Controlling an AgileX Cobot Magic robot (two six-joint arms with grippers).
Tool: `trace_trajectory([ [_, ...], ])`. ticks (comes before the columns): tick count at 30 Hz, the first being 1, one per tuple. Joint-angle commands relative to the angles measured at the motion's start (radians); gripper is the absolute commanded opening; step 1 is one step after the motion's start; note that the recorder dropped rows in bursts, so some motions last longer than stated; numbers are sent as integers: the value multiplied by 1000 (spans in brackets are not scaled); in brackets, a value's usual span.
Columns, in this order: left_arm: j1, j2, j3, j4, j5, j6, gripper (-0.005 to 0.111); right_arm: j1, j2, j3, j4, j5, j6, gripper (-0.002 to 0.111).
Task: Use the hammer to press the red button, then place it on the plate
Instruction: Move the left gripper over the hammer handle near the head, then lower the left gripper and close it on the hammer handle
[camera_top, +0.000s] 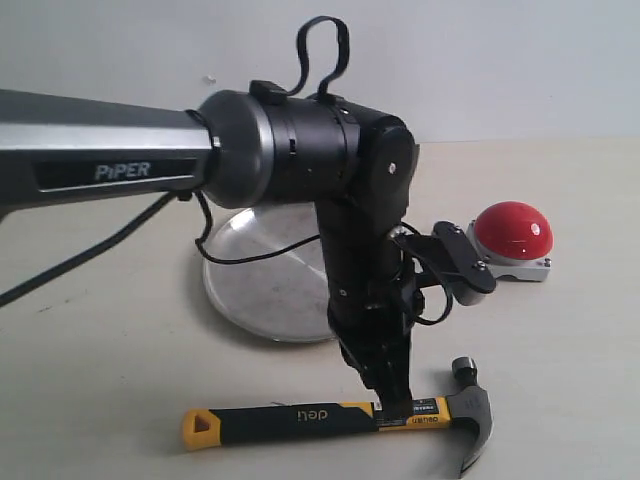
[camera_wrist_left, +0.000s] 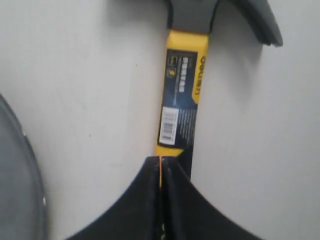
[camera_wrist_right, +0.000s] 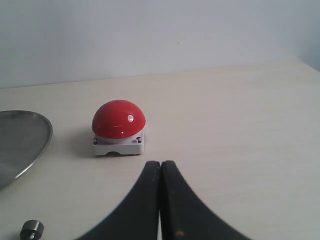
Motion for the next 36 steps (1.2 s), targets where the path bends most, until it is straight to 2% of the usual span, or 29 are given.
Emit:
trace_trajectory([
  [1,-23,22,-47,13,14,5,27,-5,-6,5,0,-16,-3,0],
  [5,-35,24,-53,13,12,5,68,-5,-6,5,0,-16,-3,0],
  [7,-41,29,-53,13,10,5,75,-5,-6,5,0,-16,-3,0],
  [36,-52,108,-53,-2,-54,21,71,-5,-6,5,1,-16,-3,0],
])
